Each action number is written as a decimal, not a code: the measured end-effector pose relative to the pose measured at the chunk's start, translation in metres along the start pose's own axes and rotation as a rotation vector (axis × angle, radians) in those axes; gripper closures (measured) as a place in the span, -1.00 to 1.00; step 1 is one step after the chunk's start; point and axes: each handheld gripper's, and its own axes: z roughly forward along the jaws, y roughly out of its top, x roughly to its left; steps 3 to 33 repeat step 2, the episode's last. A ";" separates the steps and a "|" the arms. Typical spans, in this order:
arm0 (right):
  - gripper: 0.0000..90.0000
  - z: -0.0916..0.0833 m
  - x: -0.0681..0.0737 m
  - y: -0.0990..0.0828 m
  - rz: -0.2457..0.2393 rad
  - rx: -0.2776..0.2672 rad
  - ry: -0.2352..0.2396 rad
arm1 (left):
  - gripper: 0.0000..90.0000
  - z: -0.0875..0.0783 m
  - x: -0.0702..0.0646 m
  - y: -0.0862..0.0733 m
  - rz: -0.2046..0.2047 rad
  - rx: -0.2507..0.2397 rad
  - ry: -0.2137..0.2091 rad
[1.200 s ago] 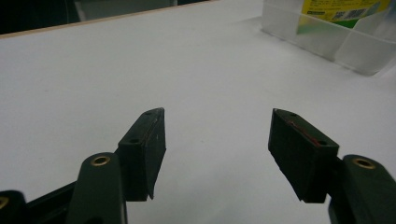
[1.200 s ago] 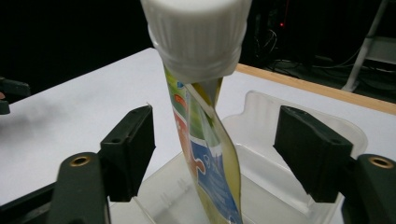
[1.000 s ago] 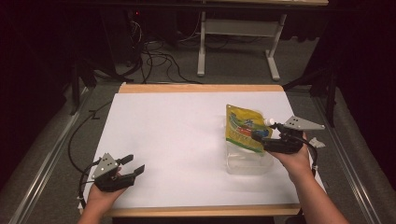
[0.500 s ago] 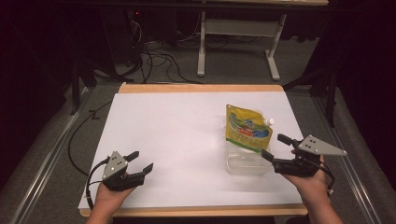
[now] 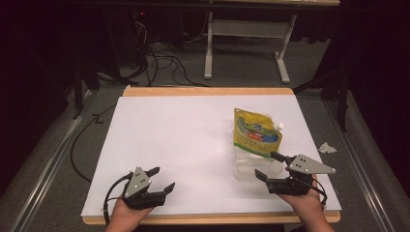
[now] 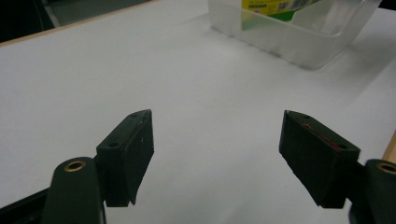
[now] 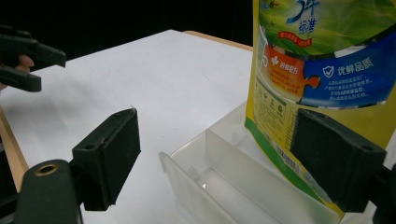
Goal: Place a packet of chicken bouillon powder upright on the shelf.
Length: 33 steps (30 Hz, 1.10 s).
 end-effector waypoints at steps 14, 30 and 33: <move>-0.64 -0.001 -0.002 0.000 0.001 -0.009 -0.004 | -0.41 0.000 0.003 -0.001 -0.005 0.004 0.003; -0.64 -0.001 -0.002 0.000 0.001 -0.009 -0.004 | -0.41 0.000 0.003 -0.001 -0.005 0.004 0.003; -0.64 -0.001 -0.002 0.000 0.001 -0.009 -0.004 | -0.41 0.000 0.003 -0.001 -0.005 0.004 0.003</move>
